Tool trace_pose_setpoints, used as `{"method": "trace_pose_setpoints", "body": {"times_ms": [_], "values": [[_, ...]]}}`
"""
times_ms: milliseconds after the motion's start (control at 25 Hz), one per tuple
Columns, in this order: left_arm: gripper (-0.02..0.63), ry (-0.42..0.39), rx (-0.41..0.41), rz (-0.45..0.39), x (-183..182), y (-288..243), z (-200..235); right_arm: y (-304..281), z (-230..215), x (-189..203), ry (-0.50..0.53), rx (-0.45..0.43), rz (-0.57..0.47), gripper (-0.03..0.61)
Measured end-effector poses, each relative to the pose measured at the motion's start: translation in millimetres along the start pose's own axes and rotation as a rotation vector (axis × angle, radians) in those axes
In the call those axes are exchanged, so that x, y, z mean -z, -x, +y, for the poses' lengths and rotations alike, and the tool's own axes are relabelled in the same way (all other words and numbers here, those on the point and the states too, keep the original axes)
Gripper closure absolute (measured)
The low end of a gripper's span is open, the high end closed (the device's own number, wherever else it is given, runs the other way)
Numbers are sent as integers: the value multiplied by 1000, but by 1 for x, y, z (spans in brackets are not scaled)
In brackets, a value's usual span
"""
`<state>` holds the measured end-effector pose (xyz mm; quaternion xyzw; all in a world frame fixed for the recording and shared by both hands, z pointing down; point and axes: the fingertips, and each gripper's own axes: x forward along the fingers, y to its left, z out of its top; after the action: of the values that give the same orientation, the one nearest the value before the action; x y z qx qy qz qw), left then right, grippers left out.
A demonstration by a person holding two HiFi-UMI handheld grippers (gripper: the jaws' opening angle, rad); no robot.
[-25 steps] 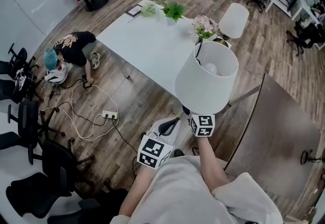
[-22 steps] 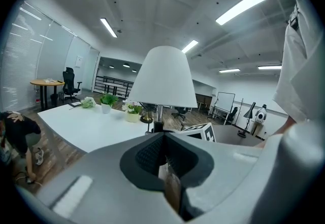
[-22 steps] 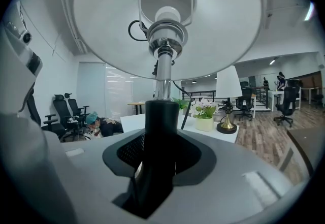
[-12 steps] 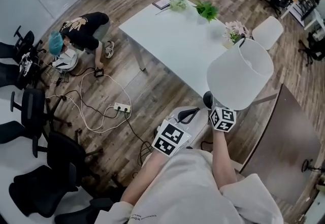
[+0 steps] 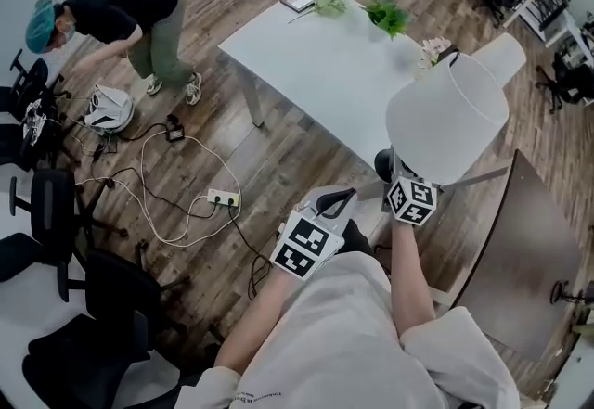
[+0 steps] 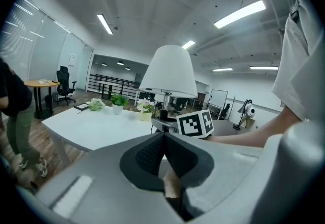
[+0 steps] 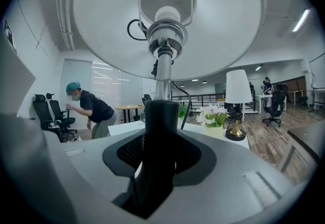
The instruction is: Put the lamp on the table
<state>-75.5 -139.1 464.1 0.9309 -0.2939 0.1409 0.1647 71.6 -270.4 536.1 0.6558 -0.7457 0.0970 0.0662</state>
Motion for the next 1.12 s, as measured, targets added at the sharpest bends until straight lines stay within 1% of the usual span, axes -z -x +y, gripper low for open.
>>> {"method": "trace_pose_setpoints", "body": {"times_ms": [120,320,520,880,1120], "values": [[614,-5,1,5,0,2,11,-16,2,-7,5,9,-13,413],[614,-30,-2,34,-3,-6,38,-59,9,-16,4,-5,-27,413],[614,-36,-16,66,-8,-23,77,-112,15,-20,-5,-19,-34,413],[614,5,-32,82,-24,-62,154,-201,27,-14,1,-47,-11,413],[614,43,-44,101,-28,-91,203,-256,25,-13,-5,-57,-15,411]]}}
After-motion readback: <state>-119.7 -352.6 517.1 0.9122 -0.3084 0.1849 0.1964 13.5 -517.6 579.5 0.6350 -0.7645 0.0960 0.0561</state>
